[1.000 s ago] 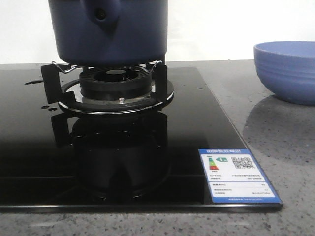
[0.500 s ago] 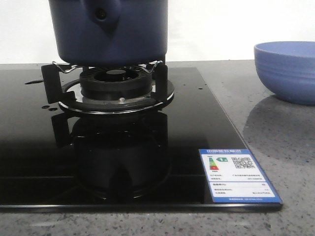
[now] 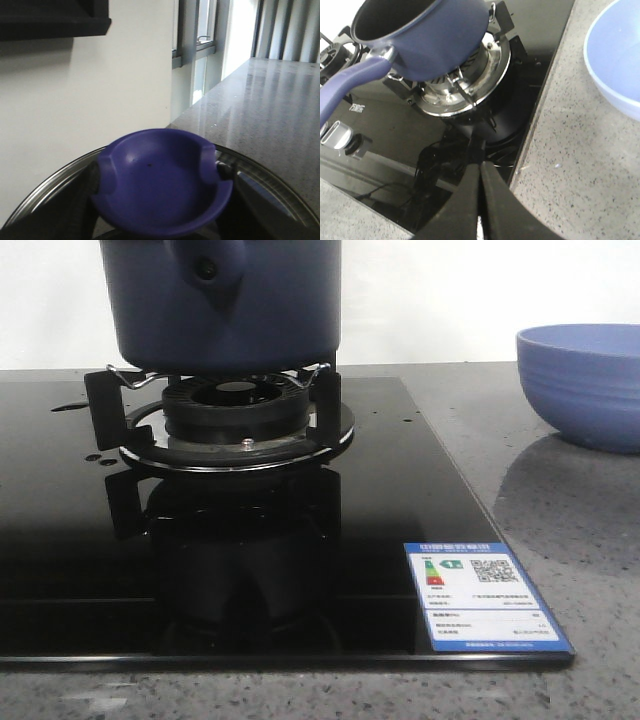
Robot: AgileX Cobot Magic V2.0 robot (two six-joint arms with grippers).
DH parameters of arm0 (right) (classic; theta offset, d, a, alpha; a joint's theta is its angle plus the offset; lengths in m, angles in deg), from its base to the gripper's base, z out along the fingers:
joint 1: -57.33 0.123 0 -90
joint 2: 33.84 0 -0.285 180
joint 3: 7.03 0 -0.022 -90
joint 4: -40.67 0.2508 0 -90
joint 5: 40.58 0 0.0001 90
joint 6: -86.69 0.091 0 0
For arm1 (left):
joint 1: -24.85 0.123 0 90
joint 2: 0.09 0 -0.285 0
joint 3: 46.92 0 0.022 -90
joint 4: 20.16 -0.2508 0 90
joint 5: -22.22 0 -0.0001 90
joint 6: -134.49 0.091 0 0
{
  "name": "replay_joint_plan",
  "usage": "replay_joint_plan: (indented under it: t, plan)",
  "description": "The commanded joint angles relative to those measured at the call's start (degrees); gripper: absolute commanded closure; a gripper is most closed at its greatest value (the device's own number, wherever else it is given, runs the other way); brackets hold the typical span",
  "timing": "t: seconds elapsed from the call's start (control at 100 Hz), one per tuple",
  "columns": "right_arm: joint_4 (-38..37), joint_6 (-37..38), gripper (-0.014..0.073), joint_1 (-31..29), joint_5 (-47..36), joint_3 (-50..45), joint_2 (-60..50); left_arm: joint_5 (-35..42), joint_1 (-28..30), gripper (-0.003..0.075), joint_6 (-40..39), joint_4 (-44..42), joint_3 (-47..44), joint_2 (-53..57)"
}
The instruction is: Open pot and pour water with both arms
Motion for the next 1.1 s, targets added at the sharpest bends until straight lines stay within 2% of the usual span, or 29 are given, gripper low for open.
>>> replay_joint_plan:
  t: [0.0,0.26,0.46,0.61,0.73,0.92,0.99,1.09]
  plan:
    - [2.8,-0.7,0.0663,0.1,-4.3,1.9,0.4,-2.7,2.4,0.0500,-1.3,4.8,2.3,4.5]
    - [5.4,-0.7,0.0663,0.1,-15.3,1.9,0.4,-2.2,10.4,0.0500,-8.3,-4.3,2.1,10.8]
    - [5.7,-0.7,0.0662,-0.2,-27.2,2.7,1.0,0.7,11.9,0.0500,-9.7,-5.0,-2.1,15.4]
    - [5.4,-0.7,0.0634,-0.7,-30.0,5.4,6.0,4.3,11.9,0.0500,-9.7,-4.9,-6.0,18.1]
    - [5.4,-0.7,0.0634,-5.2,-25.0,10.7,12.7,5.7,11.9,0.0500,-9.7,-4.9,-7.4,19.5]
    - [4.9,2.8,0.0624,-18.8,-4.8,21.6,24.5,6.5,11.6,0.0500,-9.7,-4.0,-7.6,20.4]
    - [2.8,4.0,0.0558,-21.7,-0.1,24.6,27.2,6.4,11.5,0.0500,-9.7,-4.0,-7.6,20.4]
    - [-6.1,6.7,0.0381,-22.2,1.7,27.7,29.5,6.2,11.1,0.0500,-9.7,-3.4,-7.6,20.4]
